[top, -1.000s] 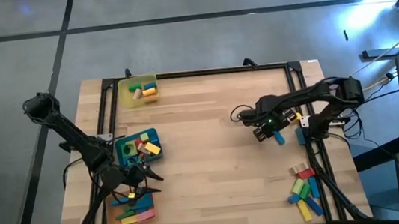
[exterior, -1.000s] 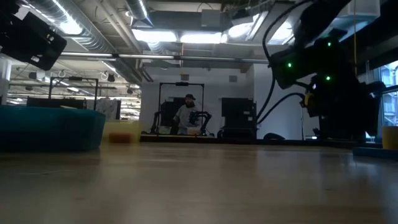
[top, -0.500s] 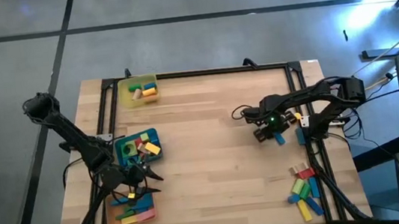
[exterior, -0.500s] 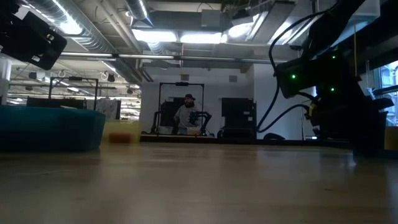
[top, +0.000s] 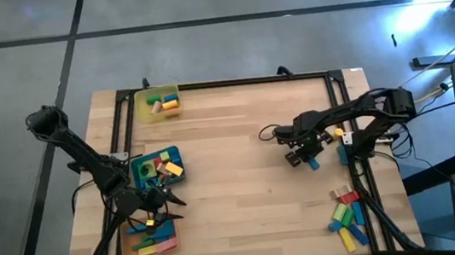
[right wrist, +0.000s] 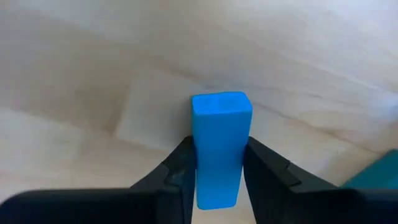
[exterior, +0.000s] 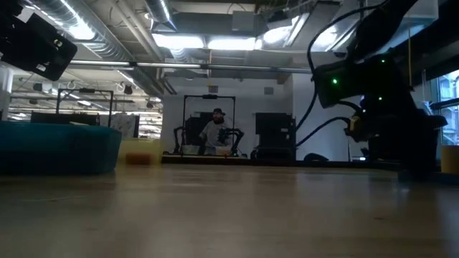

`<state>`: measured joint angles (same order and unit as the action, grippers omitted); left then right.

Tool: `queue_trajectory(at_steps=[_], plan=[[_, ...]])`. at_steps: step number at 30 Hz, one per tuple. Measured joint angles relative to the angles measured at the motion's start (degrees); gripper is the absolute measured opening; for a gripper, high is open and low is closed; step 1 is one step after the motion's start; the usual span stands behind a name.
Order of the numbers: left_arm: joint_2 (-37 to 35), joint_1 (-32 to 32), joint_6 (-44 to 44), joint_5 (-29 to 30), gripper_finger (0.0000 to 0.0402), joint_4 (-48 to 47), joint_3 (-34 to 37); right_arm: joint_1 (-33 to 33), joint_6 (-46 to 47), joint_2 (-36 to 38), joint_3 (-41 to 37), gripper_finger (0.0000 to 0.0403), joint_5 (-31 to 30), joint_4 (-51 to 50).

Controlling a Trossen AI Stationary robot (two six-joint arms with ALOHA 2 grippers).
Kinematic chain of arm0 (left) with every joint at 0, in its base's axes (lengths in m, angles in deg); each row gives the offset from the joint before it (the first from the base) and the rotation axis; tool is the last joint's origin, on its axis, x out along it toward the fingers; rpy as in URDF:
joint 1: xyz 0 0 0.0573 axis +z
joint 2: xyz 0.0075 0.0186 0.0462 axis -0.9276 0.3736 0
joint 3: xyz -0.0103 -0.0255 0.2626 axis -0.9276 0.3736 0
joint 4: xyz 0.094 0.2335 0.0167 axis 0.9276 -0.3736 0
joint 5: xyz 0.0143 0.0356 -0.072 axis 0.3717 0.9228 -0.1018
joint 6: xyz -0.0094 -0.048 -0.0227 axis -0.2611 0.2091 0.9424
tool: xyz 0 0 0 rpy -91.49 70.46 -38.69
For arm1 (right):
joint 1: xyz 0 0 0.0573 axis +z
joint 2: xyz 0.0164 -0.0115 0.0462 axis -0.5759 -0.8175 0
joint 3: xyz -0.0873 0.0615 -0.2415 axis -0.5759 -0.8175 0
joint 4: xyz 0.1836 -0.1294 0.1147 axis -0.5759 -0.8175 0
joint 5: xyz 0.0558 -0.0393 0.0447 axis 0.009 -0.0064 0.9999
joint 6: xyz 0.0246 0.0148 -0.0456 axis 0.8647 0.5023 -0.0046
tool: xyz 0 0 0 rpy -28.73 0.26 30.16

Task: Sort blocks by size
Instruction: Put the blue block into the orange bin

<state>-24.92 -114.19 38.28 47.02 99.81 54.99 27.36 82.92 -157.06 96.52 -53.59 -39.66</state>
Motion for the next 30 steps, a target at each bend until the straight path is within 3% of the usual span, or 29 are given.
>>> queue_trajectory(at_steps=[9,16,24,30], plan=[[0.0,0.0,0.0,0.0,0.0175,0.0,0.0,8.7,0.4,-0.2,5.7,0.0112,-0.8,13.6],[0.0,0.0,0.0,0.0,0.0175,2.0,0.0,17.3,-0.5,-0.2,7.0,0.0114,-11.2,34.1],[0.0,0.2,2.4,0.0,0.0175,3.3,0.0,25.3,-11.2,-0.3,7.0,0.0113,-28.3,56.2],[0.0,3.9,4.5,0.0,0.0210,5.1,0.0,27.6,-20.6,-4.7,7.1,0.0114,-30.8,75.7]])
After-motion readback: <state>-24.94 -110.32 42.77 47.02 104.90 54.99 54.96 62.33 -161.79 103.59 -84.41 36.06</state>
